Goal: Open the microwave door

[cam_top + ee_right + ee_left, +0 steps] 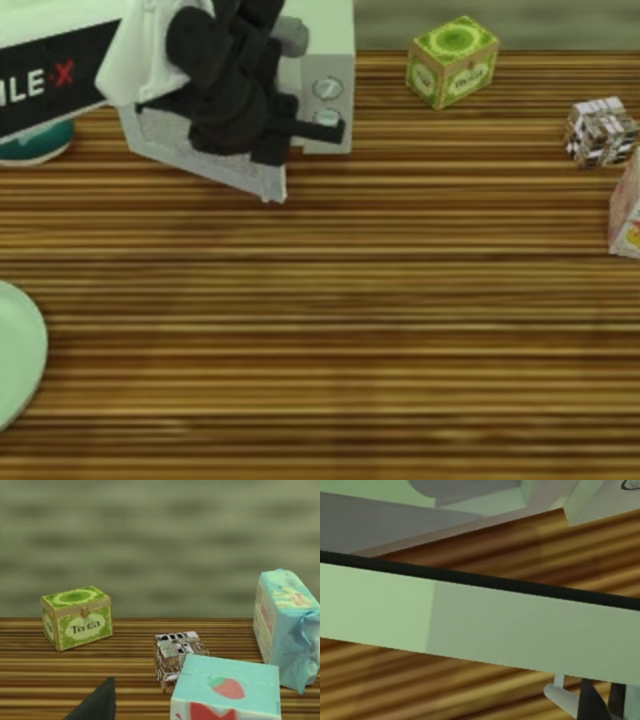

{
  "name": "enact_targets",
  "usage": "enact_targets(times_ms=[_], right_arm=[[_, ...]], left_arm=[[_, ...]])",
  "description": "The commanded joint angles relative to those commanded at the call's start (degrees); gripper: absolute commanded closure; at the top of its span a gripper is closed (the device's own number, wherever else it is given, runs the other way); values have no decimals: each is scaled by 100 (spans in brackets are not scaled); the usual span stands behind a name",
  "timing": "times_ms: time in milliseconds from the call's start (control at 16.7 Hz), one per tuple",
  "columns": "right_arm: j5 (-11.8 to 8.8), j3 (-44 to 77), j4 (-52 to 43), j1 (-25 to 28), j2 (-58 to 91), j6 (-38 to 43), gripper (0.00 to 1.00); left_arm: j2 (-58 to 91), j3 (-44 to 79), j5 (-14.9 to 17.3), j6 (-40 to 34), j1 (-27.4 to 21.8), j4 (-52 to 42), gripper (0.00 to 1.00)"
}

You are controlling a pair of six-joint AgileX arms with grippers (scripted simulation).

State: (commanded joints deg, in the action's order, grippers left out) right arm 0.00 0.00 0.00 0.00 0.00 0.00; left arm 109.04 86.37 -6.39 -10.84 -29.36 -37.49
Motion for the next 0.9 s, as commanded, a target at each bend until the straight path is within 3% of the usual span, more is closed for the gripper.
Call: enact_targets(times_ms=[540, 900], right_arm=[[0, 0, 0, 0, 0, 0, 0], [0, 0, 0, 0, 0, 0, 0]], left_arm=[[-433, -594, 403, 704, 185, 185, 100], [-455, -601, 415, 723, 190, 199, 100]])
